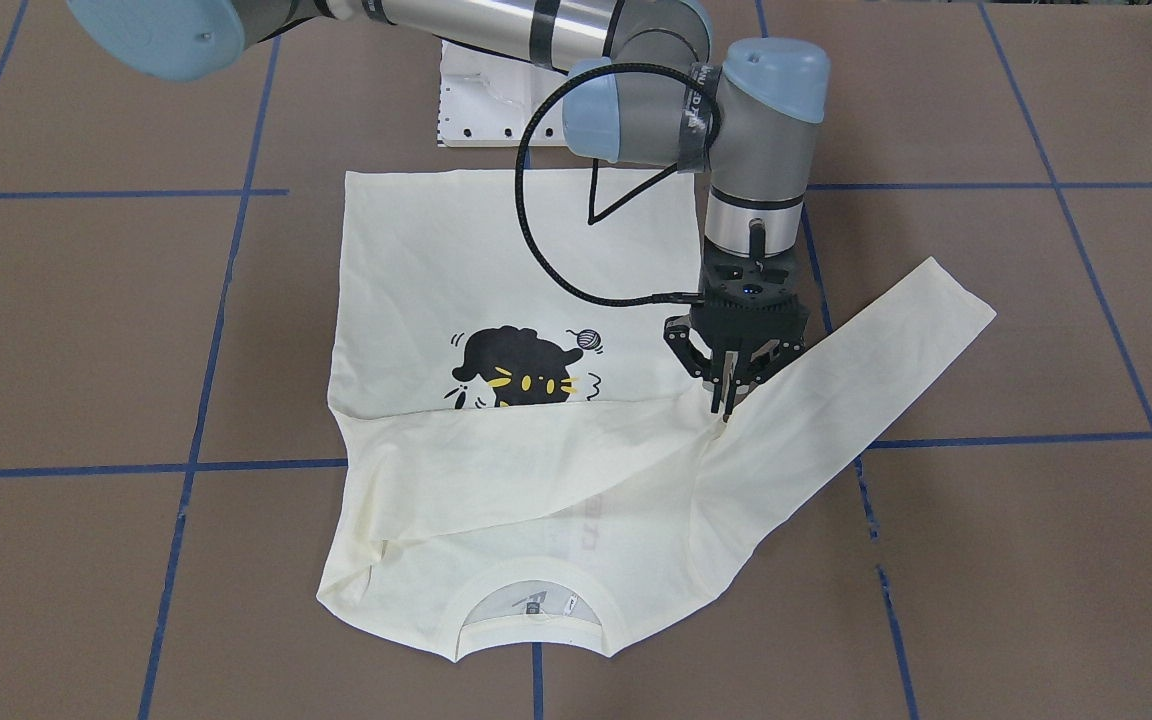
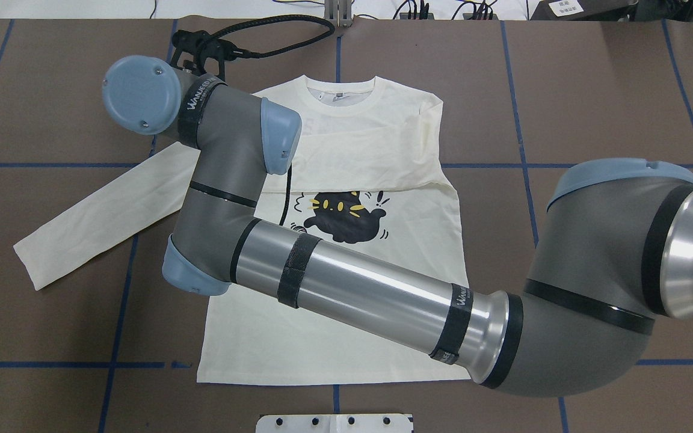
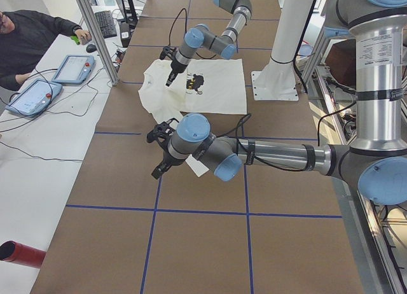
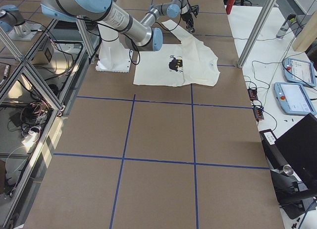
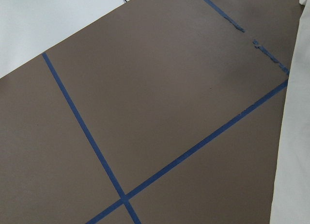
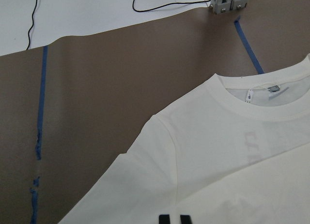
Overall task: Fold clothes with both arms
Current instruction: 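Lift the sleeve with the right gripper and lay it across the shirt toward the collar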
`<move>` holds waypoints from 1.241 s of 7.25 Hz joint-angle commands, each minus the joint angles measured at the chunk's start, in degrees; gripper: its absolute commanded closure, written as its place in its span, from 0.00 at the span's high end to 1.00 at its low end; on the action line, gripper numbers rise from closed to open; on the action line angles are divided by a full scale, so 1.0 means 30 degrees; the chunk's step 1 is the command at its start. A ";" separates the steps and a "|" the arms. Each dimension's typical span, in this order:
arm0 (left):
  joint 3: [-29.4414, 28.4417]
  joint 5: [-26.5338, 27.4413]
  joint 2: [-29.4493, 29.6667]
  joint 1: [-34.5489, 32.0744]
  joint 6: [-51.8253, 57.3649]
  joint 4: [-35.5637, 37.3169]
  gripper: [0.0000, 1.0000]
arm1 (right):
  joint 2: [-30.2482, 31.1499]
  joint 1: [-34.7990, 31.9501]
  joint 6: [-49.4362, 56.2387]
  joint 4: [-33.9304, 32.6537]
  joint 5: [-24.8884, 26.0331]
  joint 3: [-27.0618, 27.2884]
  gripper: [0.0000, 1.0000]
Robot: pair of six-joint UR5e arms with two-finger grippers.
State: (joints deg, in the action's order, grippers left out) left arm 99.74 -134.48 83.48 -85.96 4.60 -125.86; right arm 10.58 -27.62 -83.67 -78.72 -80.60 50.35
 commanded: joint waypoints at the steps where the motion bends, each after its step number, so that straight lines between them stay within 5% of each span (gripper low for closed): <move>1: -0.0140 0.0001 0.0065 0.0000 -0.0011 0.0000 1.00 | -0.0333 -0.0021 -0.0032 0.0048 -0.0027 -0.0346 1.00; 2: -0.0112 0.0001 0.0094 0.0000 0.0018 0.0000 1.00 | -0.0421 -0.0312 0.0114 0.0048 -0.0346 -0.0346 1.00; 4: -0.0024 0.0001 0.0328 0.0000 -0.0795 -0.0494 1.00 | -0.0335 -0.2499 0.1310 -0.1114 -0.4924 0.0031 1.00; 6: 0.0066 -0.0114 0.0241 0.0261 -0.2230 -0.2803 1.00 | 0.1497 -0.4376 0.3679 -0.5791 -0.7628 0.5070 1.00; 8: 0.0648 0.0407 0.0184 0.3064 -0.4690 -0.3133 1.00 | 0.6115 -0.6428 0.7155 -0.6924 -0.9310 1.0876 1.00; 9: 0.0679 0.2268 0.0037 0.3917 -0.5627 -0.3657 1.00 | 0.8518 -0.8149 1.0047 -0.6896 -1.0851 1.2586 1.00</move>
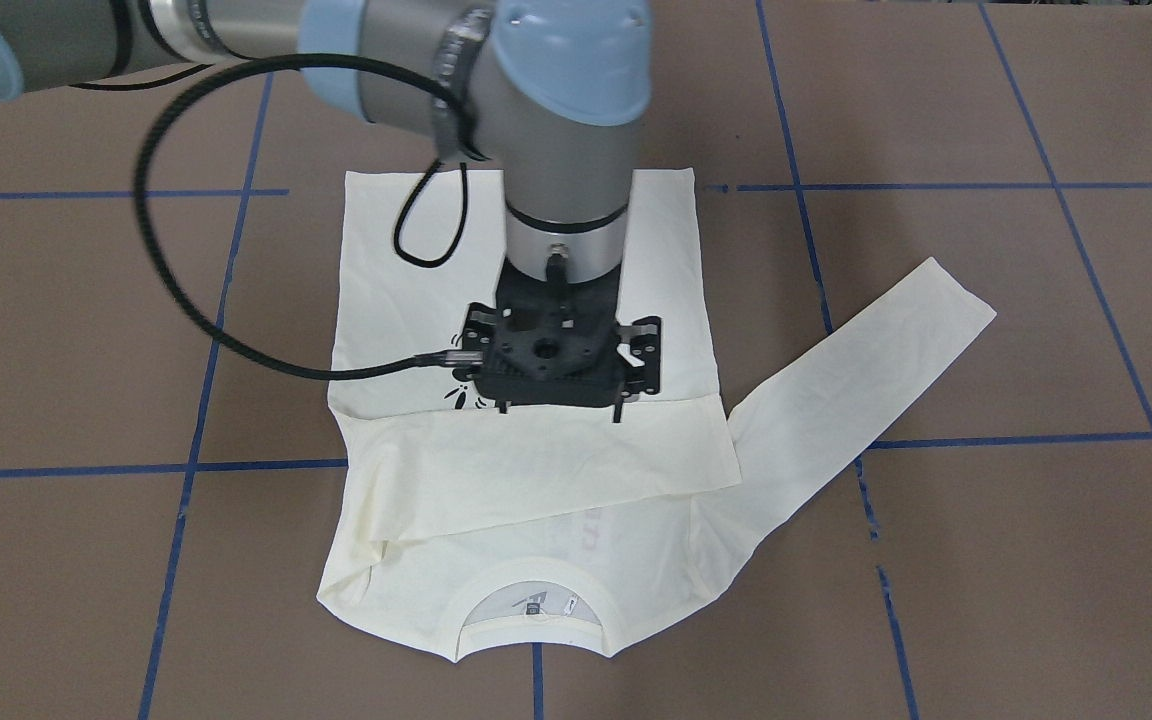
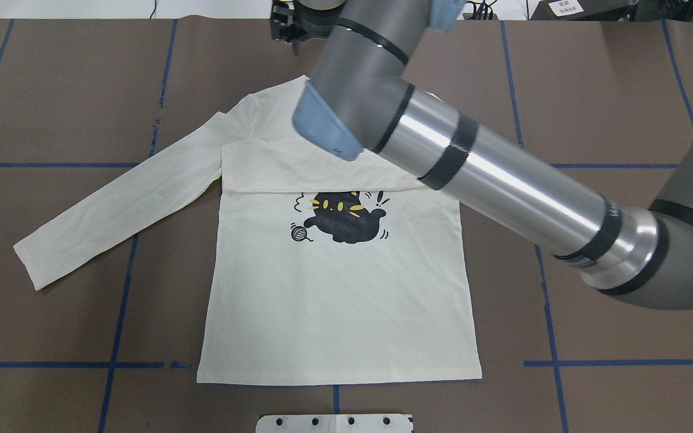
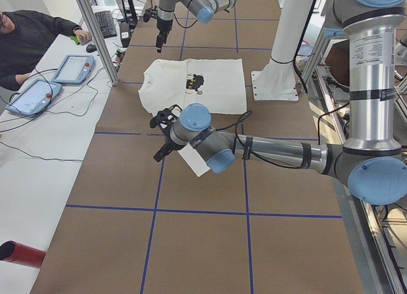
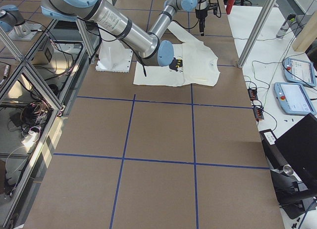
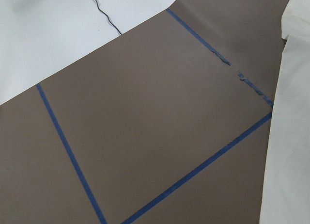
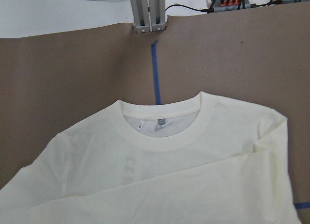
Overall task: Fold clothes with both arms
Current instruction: 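Release the sleeve and withdraw the right gripper while the left gripper reaches the other cuff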
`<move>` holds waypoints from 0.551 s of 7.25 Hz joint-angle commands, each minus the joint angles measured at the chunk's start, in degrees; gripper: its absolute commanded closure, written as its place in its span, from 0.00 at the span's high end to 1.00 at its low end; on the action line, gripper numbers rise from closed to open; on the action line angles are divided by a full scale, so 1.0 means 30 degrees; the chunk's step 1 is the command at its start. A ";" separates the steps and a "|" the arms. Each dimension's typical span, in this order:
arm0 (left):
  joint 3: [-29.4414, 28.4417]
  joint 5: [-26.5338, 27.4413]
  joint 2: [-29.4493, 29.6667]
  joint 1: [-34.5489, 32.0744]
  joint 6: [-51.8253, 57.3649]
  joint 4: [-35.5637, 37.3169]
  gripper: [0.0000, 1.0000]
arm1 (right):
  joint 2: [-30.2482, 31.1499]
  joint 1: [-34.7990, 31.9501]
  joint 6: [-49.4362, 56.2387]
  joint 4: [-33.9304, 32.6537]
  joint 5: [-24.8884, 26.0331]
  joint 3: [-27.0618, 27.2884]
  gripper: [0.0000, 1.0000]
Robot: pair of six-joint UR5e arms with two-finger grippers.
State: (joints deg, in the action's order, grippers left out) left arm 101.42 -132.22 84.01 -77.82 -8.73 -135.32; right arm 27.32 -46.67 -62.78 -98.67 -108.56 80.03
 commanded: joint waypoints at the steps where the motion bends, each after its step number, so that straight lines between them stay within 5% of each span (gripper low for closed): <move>1: 0.0118 0.2375 -0.0547 0.2895 -0.2264 -0.1350 1.00 | 0.5456 -0.3410 0.6303 -0.0187 -0.2968 0.4188 1.00; 4: 0.0118 0.5566 -0.2479 0.7586 -0.5519 -0.4428 1.00 | 1.2840 -0.7137 1.4867 0.0019 -0.5733 0.7854 1.00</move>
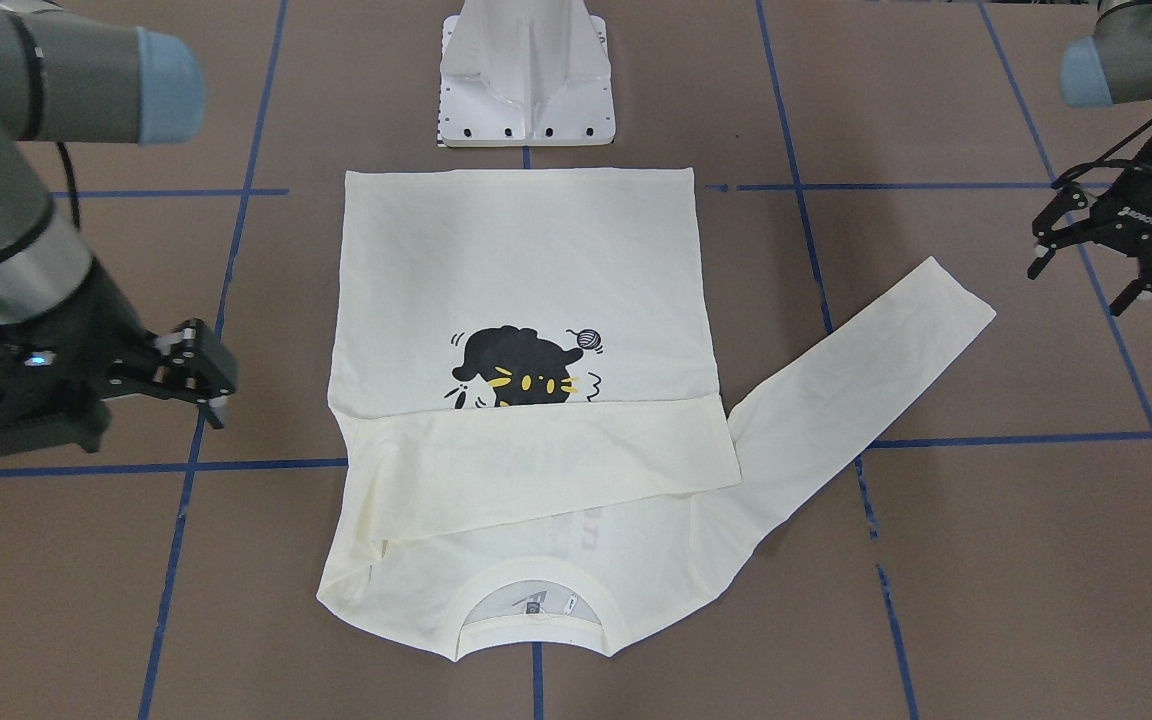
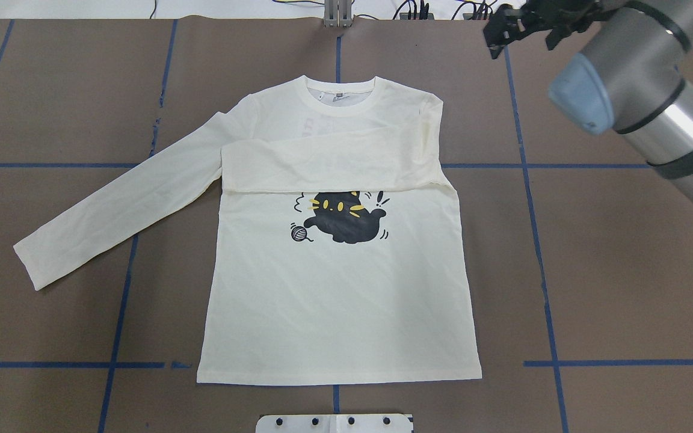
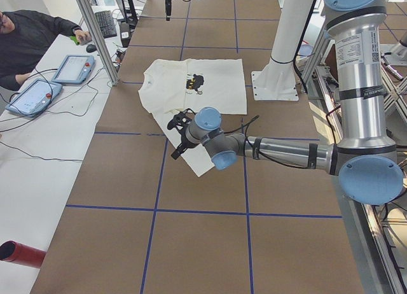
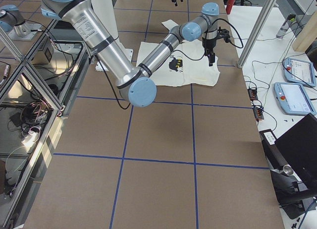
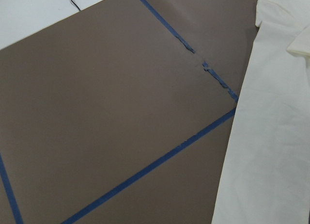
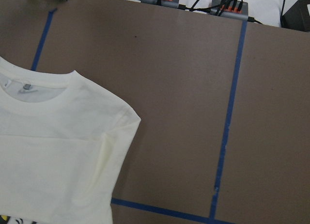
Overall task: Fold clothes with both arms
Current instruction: 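Release the sleeve and withdraw the right gripper while the left gripper reaches the other cuff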
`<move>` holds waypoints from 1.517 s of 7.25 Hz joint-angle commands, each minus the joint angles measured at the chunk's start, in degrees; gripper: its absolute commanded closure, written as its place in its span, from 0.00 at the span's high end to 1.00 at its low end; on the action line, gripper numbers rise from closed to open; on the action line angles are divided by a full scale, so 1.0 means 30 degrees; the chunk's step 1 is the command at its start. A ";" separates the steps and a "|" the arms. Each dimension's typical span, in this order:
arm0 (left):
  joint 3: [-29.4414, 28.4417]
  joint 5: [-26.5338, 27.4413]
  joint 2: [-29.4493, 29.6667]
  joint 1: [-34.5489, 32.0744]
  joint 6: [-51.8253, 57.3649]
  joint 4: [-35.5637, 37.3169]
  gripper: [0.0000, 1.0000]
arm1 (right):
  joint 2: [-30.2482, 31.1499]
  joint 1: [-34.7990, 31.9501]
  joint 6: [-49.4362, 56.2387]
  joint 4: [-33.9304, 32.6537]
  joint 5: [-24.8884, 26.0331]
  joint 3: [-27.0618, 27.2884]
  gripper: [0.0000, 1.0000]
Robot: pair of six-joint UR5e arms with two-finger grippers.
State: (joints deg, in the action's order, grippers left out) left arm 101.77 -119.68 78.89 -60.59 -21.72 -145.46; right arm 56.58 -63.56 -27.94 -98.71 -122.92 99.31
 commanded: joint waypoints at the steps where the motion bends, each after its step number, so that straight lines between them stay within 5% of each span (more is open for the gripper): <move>1: 0.0003 0.2238 -0.1679 0.2815 -0.1225 -0.1779 1.00 | 0.5373 -0.2649 0.5628 0.0321 -0.1503 0.2163 1.00; 4: -0.0172 0.4206 -0.2215 0.5776 -0.1255 -0.1786 1.00 | 1.2087 -0.4151 0.5860 0.5113 -0.3349 0.3895 1.00; 5: -0.0231 0.4790 -0.2244 0.6450 -0.1313 -0.1757 1.00 | 1.3091 -0.4532 0.5828 0.5158 -0.3354 0.4363 1.00; 6: -0.0318 0.5317 -0.2332 0.7037 -0.1284 -0.1728 0.99 | 1.3566 -0.4797 0.5828 0.5216 -0.3412 0.4570 1.00; 8: -0.0699 0.6255 -0.2333 0.7917 -0.1284 -0.1727 0.78 | 1.3629 -0.4858 0.5799 0.5217 -0.3442 0.4660 1.00; 11: -0.0729 0.6260 -0.2303 0.8506 -0.1284 -0.1757 0.78 | 1.3775 -0.4858 0.5799 0.5217 -0.3355 0.4631 1.00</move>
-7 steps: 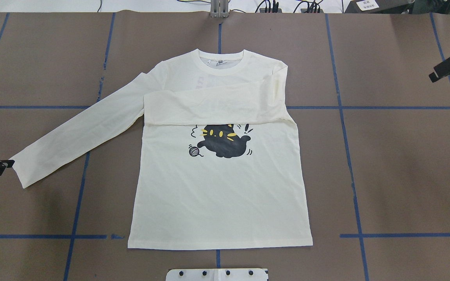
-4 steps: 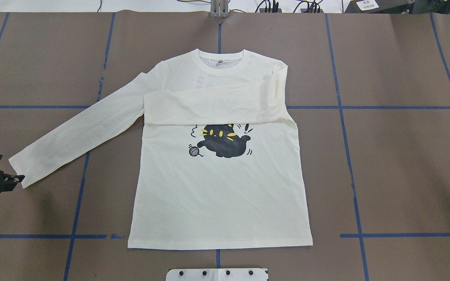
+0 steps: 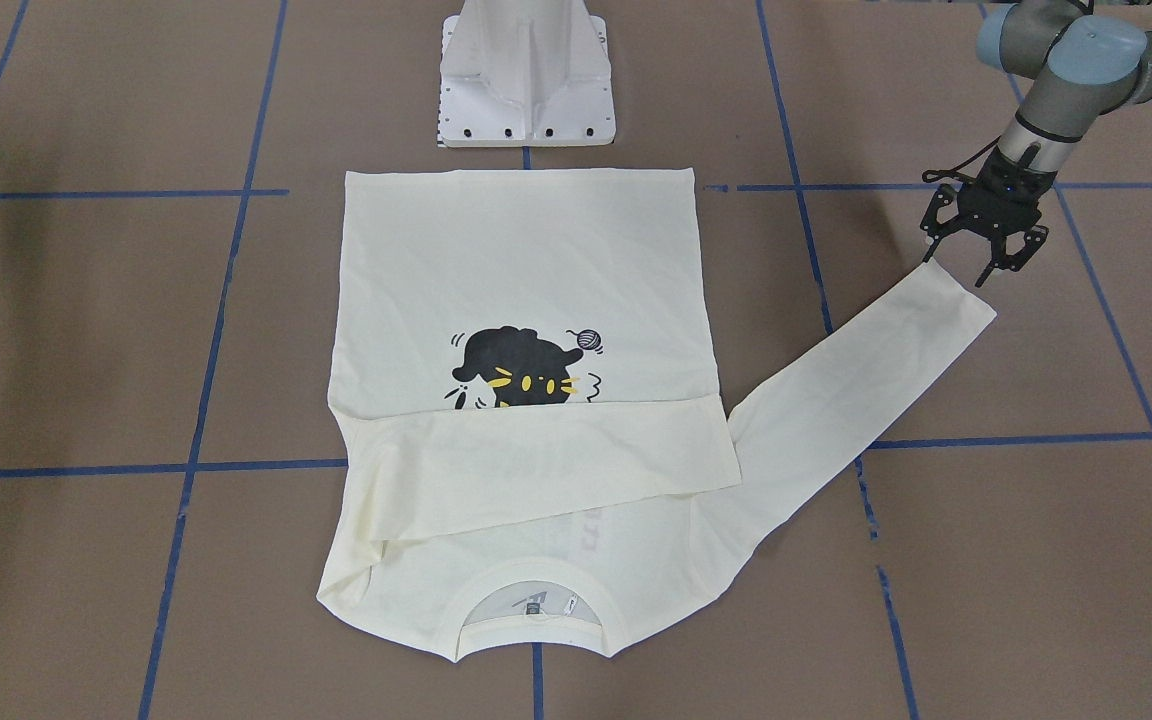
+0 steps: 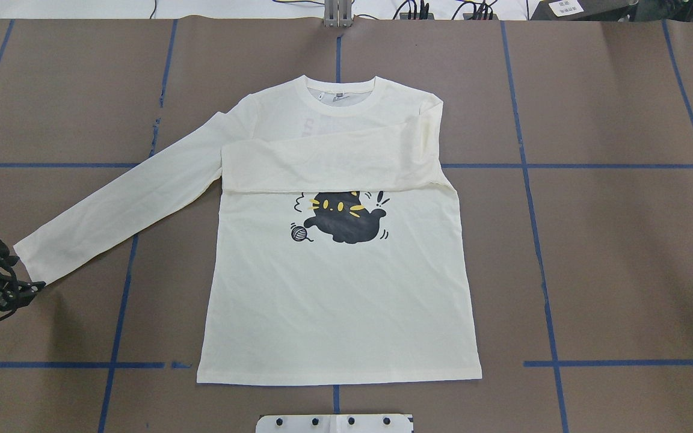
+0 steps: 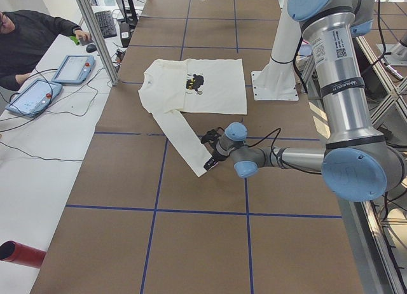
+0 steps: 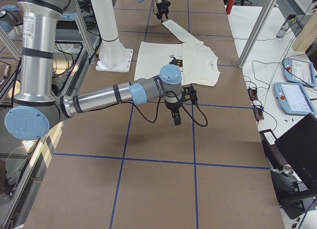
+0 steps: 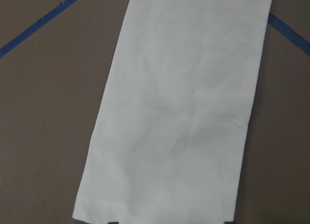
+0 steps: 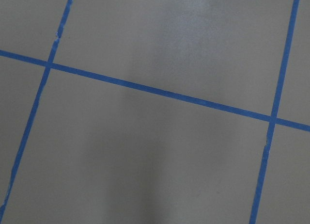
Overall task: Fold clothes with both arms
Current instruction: 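Grasp the cuff of the sleeve nearest the left gripper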
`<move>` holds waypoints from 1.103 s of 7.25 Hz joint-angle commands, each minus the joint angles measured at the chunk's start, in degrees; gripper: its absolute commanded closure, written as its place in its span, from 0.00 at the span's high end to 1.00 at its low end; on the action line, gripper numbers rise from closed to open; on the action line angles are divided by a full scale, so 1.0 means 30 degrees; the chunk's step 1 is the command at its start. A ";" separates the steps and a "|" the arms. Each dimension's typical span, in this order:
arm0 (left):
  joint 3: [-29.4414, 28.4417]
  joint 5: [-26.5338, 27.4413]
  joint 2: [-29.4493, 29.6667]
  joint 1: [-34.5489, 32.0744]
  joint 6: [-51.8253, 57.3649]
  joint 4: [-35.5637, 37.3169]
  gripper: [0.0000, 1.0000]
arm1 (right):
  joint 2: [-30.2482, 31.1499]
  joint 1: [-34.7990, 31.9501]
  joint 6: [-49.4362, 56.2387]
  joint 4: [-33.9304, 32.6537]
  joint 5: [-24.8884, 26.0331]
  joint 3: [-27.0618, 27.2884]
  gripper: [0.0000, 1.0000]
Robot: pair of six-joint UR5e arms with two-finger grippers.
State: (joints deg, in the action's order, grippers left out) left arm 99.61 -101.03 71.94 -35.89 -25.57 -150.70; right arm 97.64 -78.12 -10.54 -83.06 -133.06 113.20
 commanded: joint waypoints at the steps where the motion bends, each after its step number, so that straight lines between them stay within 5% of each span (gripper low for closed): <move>1: -0.0010 0.0044 0.0014 0.0389 -0.0001 -0.0040 0.79 | 0.0091 -0.0034 -0.0001 0.0001 0.0029 0.0000 1.00; 3: -0.0039 0.0102 0.0014 0.0595 -0.0001 -0.0011 0.78 | 0.0207 -0.0034 -0.0001 0.0001 0.0058 0.0000 1.00; 4: -0.0039 0.0276 0.0014 0.0596 -0.0001 -0.0011 0.66 | 0.0208 -0.0034 -0.0001 0.0001 0.0058 0.0000 1.00; 6: -0.0069 0.0278 0.0014 0.0596 -0.0001 -0.0040 0.15 | 0.0208 -0.0034 -0.0001 0.0001 0.0087 0.0000 1.00; 7: -0.0040 0.0307 0.0014 0.0596 -0.0001 -0.0069 0.00 | 0.0179 -0.0034 -0.0001 0.0001 0.0058 0.0000 1.00; 8: 0.0048 0.0308 0.0014 0.0596 -0.0001 -0.0069 0.00 | 0.0179 -0.0034 -0.0001 0.0001 0.0058 0.0000 1.00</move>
State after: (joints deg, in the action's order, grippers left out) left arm 99.52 -100.15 71.98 -34.11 -25.57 -150.86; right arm 98.21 -78.22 -10.55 -83.05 -132.87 113.21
